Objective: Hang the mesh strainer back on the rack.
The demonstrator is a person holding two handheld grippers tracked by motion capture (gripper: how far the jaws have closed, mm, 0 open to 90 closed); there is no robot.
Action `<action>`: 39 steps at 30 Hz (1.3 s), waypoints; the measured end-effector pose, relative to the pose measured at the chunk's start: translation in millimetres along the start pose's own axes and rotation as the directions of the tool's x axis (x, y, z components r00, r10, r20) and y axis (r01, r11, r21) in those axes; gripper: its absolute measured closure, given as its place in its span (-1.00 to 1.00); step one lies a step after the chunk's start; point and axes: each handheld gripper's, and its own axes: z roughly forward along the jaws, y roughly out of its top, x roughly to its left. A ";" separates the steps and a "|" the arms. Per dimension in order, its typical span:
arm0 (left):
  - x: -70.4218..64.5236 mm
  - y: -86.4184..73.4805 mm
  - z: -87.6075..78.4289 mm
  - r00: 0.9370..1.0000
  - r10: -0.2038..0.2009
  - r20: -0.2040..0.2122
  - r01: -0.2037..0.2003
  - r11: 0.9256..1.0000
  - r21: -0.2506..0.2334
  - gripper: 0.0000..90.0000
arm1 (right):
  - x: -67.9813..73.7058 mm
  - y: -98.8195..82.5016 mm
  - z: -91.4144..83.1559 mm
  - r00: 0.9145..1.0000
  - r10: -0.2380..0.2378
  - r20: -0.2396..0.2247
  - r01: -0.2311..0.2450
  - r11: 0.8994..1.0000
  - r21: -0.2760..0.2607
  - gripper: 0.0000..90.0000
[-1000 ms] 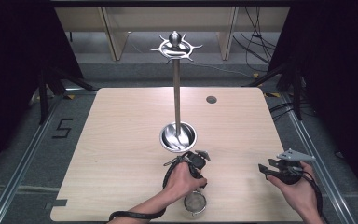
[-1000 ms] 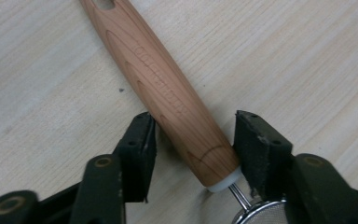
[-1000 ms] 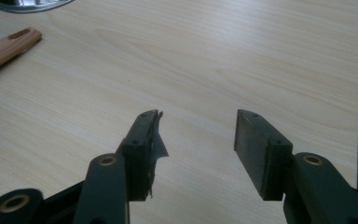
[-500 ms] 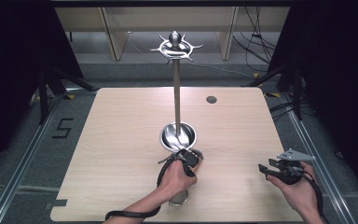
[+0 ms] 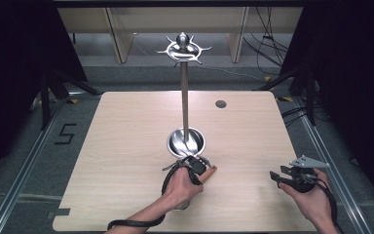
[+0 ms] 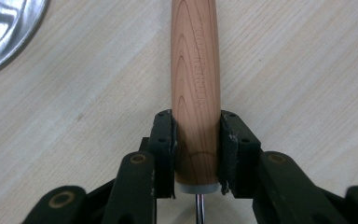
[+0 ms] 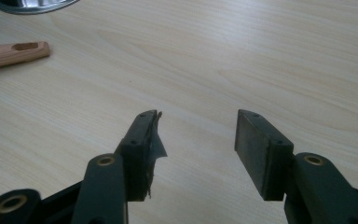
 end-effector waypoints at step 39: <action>13.5 -45.9 -68.0 0.999 -0.047 0.026 0.051 0.661 -0.748 0.51 | 0.1 2.0 -2.7 1.000 0.019 -0.016 -0.020 0.997 -0.073 0.11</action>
